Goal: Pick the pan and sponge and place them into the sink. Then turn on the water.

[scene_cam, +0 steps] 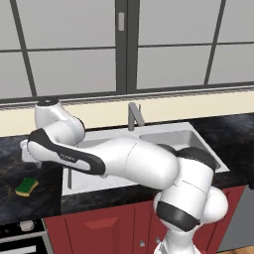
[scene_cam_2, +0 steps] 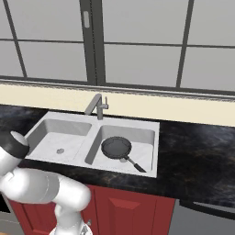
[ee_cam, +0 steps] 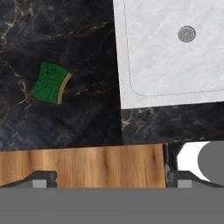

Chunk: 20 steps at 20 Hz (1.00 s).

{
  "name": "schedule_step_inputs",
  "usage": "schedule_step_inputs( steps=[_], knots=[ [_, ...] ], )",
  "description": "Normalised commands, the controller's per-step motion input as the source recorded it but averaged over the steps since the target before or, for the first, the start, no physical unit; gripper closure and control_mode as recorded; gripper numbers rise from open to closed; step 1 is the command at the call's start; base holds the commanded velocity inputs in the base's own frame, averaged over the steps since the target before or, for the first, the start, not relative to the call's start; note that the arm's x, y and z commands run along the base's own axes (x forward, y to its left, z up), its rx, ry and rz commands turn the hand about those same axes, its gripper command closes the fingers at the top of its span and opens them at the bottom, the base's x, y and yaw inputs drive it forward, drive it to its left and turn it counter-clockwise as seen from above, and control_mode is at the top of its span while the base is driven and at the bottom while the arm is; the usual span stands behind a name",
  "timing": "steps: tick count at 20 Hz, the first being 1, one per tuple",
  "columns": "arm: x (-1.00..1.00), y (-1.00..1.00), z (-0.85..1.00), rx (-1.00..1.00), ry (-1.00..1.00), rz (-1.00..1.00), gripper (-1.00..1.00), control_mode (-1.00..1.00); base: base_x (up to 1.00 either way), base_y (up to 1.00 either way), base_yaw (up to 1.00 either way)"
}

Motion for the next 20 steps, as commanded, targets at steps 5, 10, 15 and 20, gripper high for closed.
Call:
schedule_step_inputs(
  steps=[5,10,15,20],
  knots=[
    [0.15,0.26,-0.21,-0.02,0.01,0.01,-1.0,-1.0,0.0,0.0,0.0],
    [0.08,0.25,-0.14,0.0,0.0,0.0,-1.0,-1.0,0.0,0.0,0.0],
    [0.05,0.22,-0.15,0.0,0.0,-0.07,-1.0,-1.0,0.0,0.0,0.0],
    [0.07,0.17,-0.13,0.0,0.01,-0.13,-1.0,-1.0,0.0,0.0,0.0]
  ],
)
